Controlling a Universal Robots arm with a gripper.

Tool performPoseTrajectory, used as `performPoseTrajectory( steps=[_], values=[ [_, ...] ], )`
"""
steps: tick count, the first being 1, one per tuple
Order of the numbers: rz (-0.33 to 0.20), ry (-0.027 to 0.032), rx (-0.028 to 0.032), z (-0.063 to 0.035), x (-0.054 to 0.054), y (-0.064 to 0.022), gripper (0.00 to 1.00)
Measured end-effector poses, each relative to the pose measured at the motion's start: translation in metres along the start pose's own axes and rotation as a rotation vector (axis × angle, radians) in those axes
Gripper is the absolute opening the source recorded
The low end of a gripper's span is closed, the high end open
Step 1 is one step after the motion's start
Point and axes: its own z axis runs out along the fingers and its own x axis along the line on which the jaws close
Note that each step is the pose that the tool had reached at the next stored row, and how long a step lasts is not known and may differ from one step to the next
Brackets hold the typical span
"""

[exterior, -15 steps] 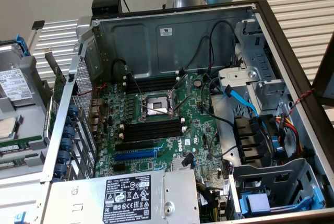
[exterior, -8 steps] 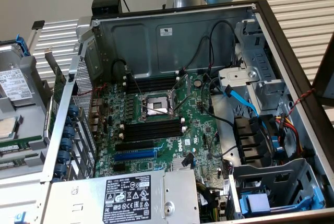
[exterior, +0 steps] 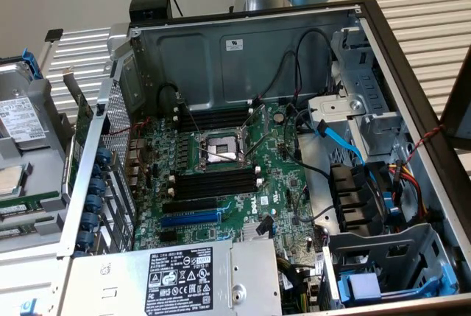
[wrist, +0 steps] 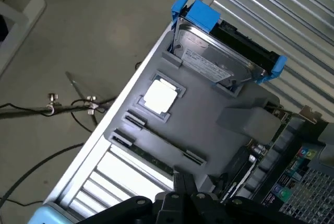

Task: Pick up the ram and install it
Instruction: 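Pick up the ram and move it above insertion slot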

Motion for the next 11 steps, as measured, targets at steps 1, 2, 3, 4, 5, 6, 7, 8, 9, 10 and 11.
performPoseTrajectory(
  steps=[1, 2, 3, 4, 5, 6, 7, 8, 9, 10, 11],
  values=[
    [-0.019, 0.0004, -0.0002, 0.0001, 0.0, 0.0, 0.11],
    [-0.037, 0.0006, -0.0005, 0.0002, 0.0, 0.0, 0.11],
    [-0.056, 0.001, -0.0007, 0.0003, 0.0, 0.0, 0.11],
    [-0.073, 0.0014, -0.0009, 0.0003, 0.0, 0.0, 0.11],
    [-0.091, 0.0018, -0.0011, 0.0004, 0.0, 0.0, 0.11],
    [-0.111, 0.0023, -0.0013, 0.0005, 0.0, 0.0, 0.11],
    [-0.127, 0.0027, -0.0014, 0.0005, 0.0001, 0.0, 0.11],
    [-0.146, 0.0032, -0.0016, 0.0005, 0.0001, 0.0, 0.11],
    [-0.165, 0.0035, -0.0017, 0.0007, 0.0001, 0.0, 0.11],
    [-0.183, 0.004, -0.0018, 0.0007, 0.0001, 0.0, 0.11],
    [-0.201, 0.0044, -0.0019, 0.0008, 0.0001, 0.0, 0.11]
  ],
)
